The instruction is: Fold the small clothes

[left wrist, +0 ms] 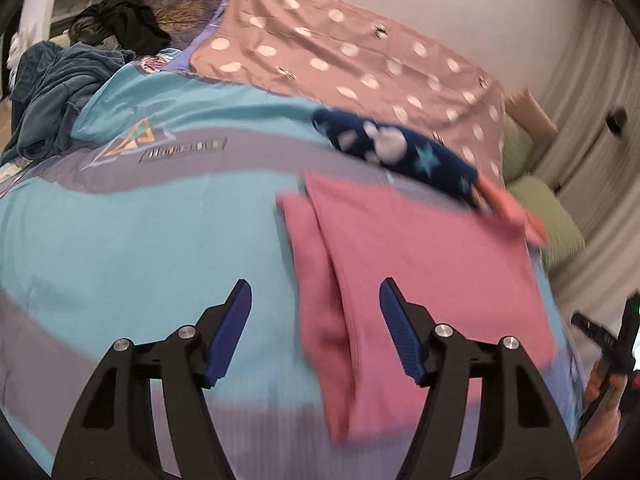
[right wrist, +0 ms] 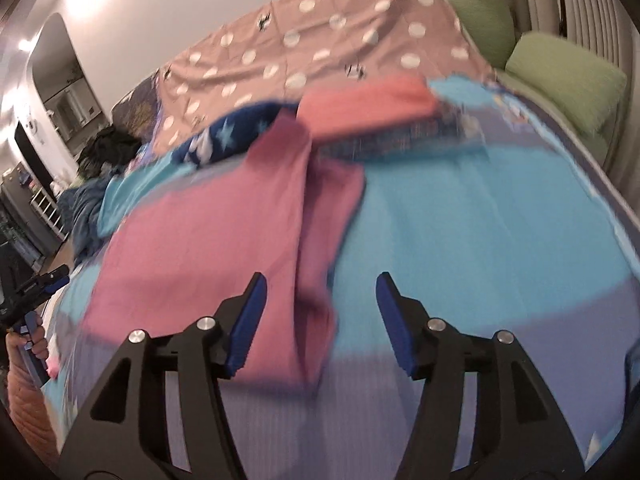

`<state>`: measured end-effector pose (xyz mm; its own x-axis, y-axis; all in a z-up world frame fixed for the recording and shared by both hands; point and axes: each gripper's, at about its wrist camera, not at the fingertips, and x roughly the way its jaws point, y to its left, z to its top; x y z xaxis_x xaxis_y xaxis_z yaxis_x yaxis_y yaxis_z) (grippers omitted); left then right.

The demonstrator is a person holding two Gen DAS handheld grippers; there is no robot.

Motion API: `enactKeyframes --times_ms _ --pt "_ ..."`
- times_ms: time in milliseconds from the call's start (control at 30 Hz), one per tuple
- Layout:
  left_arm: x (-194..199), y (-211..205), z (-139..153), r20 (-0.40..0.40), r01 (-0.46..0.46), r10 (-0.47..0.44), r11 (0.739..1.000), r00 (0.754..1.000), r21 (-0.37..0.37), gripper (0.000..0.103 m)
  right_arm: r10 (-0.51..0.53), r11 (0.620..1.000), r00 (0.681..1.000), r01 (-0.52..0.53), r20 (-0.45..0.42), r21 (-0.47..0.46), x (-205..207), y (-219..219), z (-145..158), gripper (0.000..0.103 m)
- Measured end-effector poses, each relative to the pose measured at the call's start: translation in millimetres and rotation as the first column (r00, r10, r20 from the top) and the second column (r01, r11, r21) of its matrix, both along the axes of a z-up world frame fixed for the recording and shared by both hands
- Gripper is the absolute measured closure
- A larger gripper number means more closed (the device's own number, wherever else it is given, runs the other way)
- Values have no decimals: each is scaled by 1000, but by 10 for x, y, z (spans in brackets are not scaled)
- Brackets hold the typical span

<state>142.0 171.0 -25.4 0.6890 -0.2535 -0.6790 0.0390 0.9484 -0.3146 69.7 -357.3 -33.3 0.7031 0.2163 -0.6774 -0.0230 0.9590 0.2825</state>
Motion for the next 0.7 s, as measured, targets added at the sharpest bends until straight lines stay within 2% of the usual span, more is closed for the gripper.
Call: enactKeyframes --times_ms 67,133,267,333,433,567,667,700 --pt "-298 -32 -97 -11 9 -9 1000 1000 -4 36 32 999 999 -32 -28 16 -206 46 -114 45" --pt "-504 -38 -236 -61 13 -16 999 998 -47 36 65 997 996 -62 -54 52 -316 88 -215 45" --pt "-708 12 -434 -125 -27 14 995 992 -101 36 71 978 990 -46 -121 202 -362 66 -399 49" --pt "-765 52 -493 -139 -29 1 980 990 -198 36 82 957 985 -37 -149 286 -370 60 -468 49" --pt "-767 62 -591 -162 -18 -34 951 986 -309 36 84 945 984 -29 -155 325 -384 95 -499 48" --pt "-659 -20 -644 -148 -18 -38 932 988 -361 36 70 923 987 -9 -144 385 -310 98 -534 46" --pt "-486 -102 -681 -134 -4 -58 906 989 -423 36 70 904 990 -12 -121 427 -192 93 -568 47" --pt "-437 -131 -694 -126 3 -63 905 990 -425 47 68 902 991 -11 -116 433 -153 81 -577 51"
